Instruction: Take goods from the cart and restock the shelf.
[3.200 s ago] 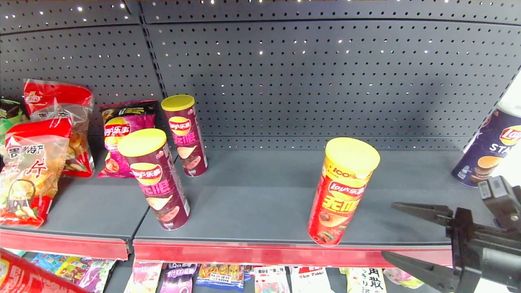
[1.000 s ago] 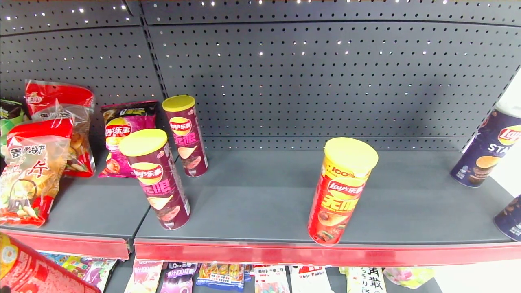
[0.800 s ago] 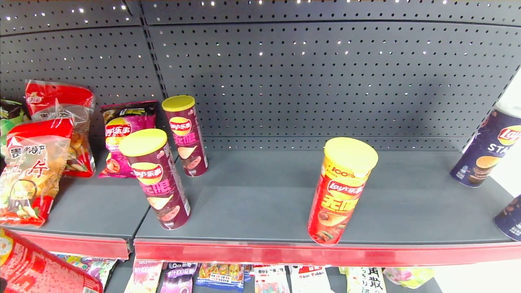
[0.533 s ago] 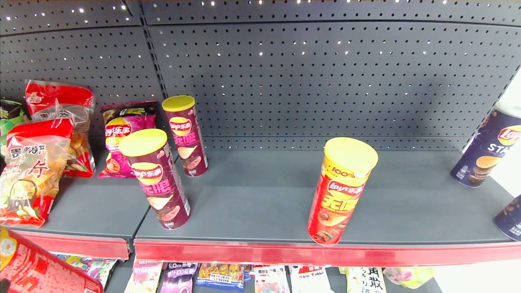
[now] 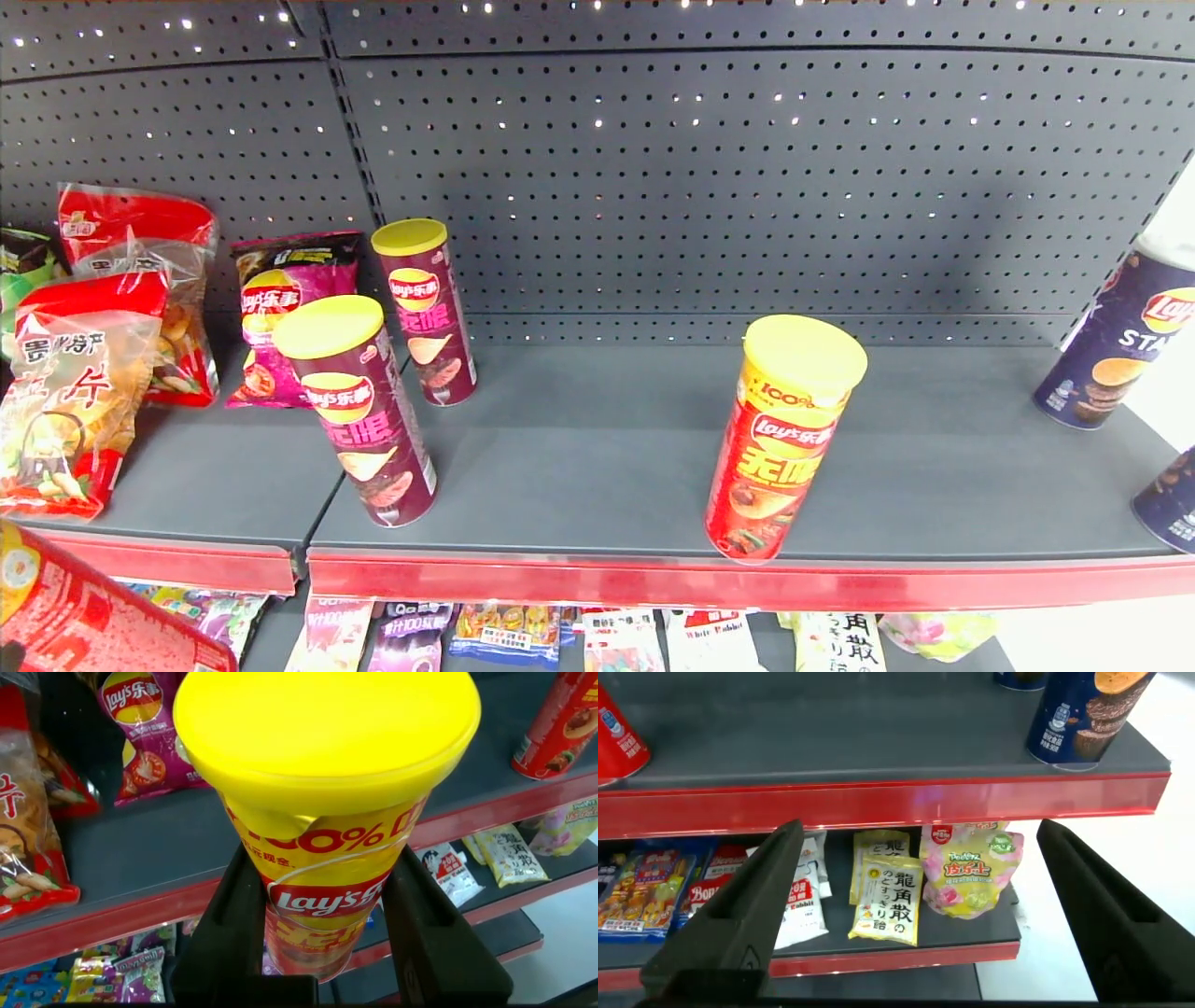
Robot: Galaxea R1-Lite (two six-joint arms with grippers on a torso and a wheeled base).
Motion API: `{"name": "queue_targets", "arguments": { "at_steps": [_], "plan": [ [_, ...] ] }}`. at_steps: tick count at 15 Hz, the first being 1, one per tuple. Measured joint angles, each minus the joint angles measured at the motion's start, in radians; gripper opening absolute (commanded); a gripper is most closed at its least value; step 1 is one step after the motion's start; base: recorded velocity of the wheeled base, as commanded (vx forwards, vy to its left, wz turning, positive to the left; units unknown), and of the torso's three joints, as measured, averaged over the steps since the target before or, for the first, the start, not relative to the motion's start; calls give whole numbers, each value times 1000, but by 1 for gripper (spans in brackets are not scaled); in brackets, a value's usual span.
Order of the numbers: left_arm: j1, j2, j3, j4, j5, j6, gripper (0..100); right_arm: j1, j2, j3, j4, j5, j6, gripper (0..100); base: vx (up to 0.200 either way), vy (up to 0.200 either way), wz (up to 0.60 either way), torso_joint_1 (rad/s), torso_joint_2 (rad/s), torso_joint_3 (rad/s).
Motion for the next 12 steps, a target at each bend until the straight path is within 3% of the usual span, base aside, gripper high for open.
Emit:
{"name": "queue_targets", "arguments": {
  "at_steps": [10, 11, 12],
  "plan": [
    [-5, -4, -11, 7, -17, 3, 0, 1, 0, 0, 0, 0, 0, 100, 0, 0, 0, 0, 0, 0],
    [-9, -4, -13, 8, -33, 3, 0, 1, 0, 0, 0, 1, 0, 100, 0, 0, 0, 0, 0, 0],
    [-23, -7, -14, 8, -87, 1, 0, 1, 1, 0, 0, 0, 0, 100, 0, 0, 0, 0, 0, 0]
  ]
}}
